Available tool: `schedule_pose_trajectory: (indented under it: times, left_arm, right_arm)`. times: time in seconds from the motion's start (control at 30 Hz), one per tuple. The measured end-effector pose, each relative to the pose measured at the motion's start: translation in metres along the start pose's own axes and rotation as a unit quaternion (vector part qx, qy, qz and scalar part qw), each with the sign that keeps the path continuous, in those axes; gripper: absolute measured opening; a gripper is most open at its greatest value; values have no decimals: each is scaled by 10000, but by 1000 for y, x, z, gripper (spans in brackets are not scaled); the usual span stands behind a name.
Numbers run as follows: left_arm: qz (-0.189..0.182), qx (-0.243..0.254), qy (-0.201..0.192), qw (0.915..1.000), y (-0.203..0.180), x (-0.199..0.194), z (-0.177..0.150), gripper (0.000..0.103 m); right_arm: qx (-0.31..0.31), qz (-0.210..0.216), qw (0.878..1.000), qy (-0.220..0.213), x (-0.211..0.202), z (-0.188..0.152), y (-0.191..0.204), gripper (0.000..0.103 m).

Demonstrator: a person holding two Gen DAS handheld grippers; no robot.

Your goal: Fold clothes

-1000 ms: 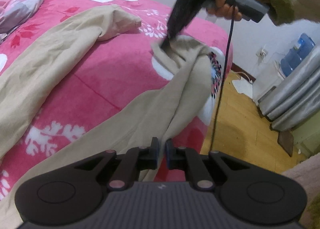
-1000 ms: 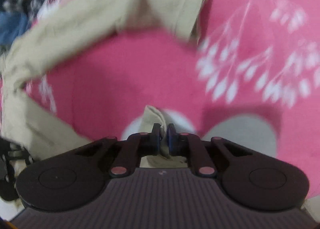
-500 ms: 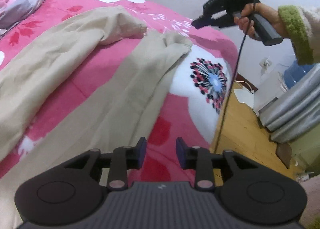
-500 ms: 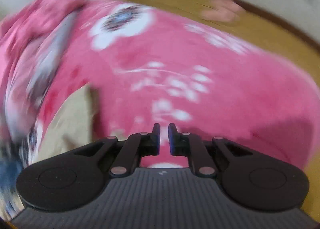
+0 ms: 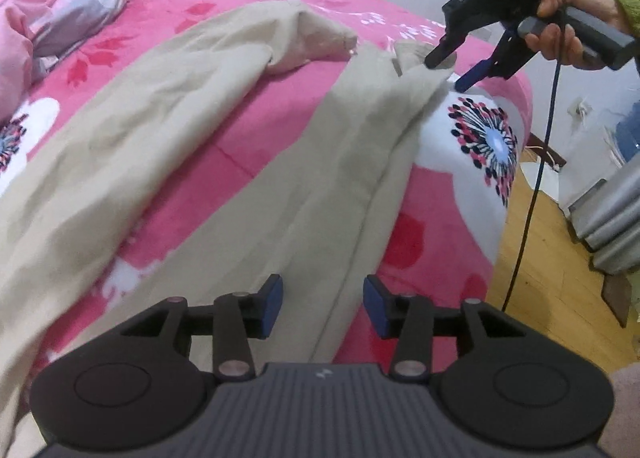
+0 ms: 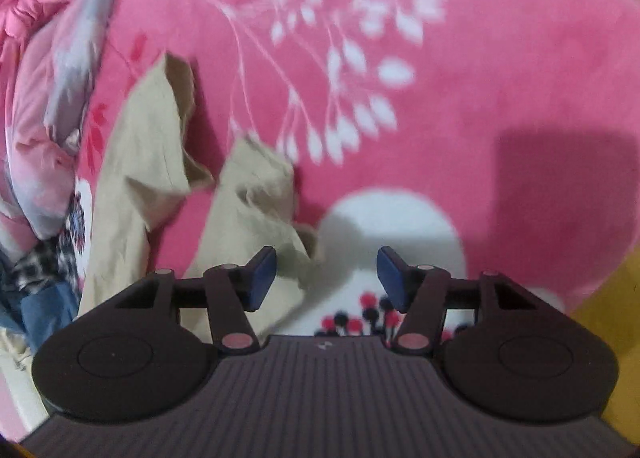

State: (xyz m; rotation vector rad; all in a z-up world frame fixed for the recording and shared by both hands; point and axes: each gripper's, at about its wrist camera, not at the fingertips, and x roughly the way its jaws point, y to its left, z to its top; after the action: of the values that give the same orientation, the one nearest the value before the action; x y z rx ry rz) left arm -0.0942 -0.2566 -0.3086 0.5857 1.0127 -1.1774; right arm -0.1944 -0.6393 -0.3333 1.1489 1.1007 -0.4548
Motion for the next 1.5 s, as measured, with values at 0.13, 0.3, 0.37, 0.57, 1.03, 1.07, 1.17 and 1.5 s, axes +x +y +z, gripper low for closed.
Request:
schedule_pose_trajectory:
  times: [0.13, 0.3, 0.37, 0.57, 1.03, 1.07, 1.17, 1.5]
  left_arm:
    - [99, -164, 35, 9998, 1, -1, -4, 46]
    - [176, -405, -46, 9990, -4, -18, -9, 46]
    - [201, -355, -22, 9992, -10, -20, -12, 46]
    - [558, 146, 69, 9983, -31, -19, -24, 46]
    - [996, 641, 226, 9927, -54, -11, -42, 44]
    - [1047, 591, 242, 9924, -52, -11, -43, 35]
    - [1107, 237, 145, 9935, -42, -16, -43, 14]
    - [749, -461, -541, 9947, -22, -94, -28, 8]
  right_arm:
    - [-82, 405, 9987, -284, -4, -2, 5, 5]
    - [-688, 901, 9897, -879, -60, -16, 28, 5]
    - [-631, 706, 9920, -835, -68, -20, 18, 5]
    - [268, 95, 9984, -487, -51, -32, -26, 5]
    - [944, 827, 9901, -625, -70, -22, -8, 5]
    - [907, 818, 9905, -630, -70, -22, -6, 5]
    - [812, 784, 9917, -619, -68, -20, 0, 5]
    - [-711, 1667, 9769, -1134, -124, -15, 67, 5]
